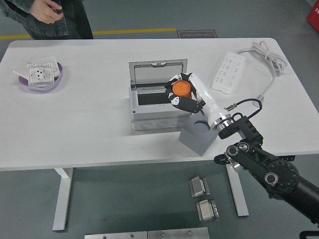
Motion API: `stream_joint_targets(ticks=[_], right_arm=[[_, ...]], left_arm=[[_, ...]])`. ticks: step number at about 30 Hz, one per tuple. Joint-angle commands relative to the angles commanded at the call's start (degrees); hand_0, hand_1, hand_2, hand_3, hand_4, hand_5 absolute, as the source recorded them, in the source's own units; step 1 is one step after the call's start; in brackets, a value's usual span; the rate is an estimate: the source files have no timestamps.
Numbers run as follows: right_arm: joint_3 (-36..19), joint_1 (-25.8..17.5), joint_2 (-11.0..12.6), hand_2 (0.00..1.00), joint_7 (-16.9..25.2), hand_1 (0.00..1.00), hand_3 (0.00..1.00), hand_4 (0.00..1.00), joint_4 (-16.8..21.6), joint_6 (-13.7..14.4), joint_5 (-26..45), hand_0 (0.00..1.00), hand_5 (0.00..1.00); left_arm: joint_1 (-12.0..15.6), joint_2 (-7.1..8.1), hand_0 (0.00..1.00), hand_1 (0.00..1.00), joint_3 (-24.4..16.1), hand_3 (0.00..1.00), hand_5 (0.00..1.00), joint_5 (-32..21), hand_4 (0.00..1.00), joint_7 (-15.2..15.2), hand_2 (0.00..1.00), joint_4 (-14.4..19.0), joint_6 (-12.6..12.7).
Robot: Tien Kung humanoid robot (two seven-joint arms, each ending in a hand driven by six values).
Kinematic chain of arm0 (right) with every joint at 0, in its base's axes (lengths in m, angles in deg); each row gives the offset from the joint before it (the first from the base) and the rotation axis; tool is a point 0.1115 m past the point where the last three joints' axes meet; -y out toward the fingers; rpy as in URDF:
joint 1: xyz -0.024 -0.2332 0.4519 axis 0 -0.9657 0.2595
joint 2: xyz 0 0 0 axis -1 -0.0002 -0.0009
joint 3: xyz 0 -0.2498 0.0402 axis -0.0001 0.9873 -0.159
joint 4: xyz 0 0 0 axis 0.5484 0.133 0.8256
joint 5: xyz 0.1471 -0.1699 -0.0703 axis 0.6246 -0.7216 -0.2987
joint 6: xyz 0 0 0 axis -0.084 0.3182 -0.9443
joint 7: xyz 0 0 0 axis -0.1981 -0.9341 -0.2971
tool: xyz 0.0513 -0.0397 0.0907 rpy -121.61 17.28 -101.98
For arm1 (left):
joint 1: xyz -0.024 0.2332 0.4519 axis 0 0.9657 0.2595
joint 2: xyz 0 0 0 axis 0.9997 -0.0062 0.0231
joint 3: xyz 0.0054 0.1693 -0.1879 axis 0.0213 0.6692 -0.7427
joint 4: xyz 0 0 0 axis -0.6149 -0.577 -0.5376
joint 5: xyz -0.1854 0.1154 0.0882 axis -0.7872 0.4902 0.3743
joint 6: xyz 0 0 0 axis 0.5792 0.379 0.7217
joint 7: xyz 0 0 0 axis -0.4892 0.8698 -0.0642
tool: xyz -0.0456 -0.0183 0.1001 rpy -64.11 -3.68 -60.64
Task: Pick up the cylinder from the cube,place it in the box,flap close box
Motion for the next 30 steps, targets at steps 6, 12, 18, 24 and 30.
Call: stream_joint_targets(ticks=[6,12,18,24,30], right_arm=[[4.0,7.3,-1.8,0.31,-5.4,0.128,0.219,0.053,-5.6,-3.6,-9.3,0.033,0.002],[9.7,14.3,-3.9,0.308,-6.0,0.127,0.228,0.065,-12.1,-3.5,-16.7,0.047,0.002],[16.8,21.3,-6.2,0.307,-4.7,0.128,0.229,0.062,-19.6,-3.3,-17.9,0.057,0.002],[23.9,25.7,-8.7,0.31,-3.3,0.132,0.232,0.036,-27.6,-2.2,-14.7,0.066,0.002],[28.6,27.4,-10.1,0.329,-2.3,0.164,0.253,0.057,-34.5,-1.1,-10.9,0.118,0.002]], left_arm=[[0.0,0.6,0.743,0.738,0.9,0.813,0.398,-0.8,0.815,-0.1,0.697,-0.1,0.0],[-0.1,0.79,0.743,0.739,1.4,0.813,0.399,-1.2,0.814,-0.1,0.698,-0.2,0.0],[-0.3,0.85,0.743,0.737,1.7,0.813,0.4,-1.5,0.814,-0.1,0.697,-0.2,-0.1],[-0.5,1.0,0.742,0.738,2.0,0.813,0.399,-1.5,0.814,-0.1,0.698,-0.2,0.0],[-0.7,0.96,0.742,0.738,2.2,0.813,0.401,-1.6,0.814,-0.1,0.697,-0.2,0.0]])
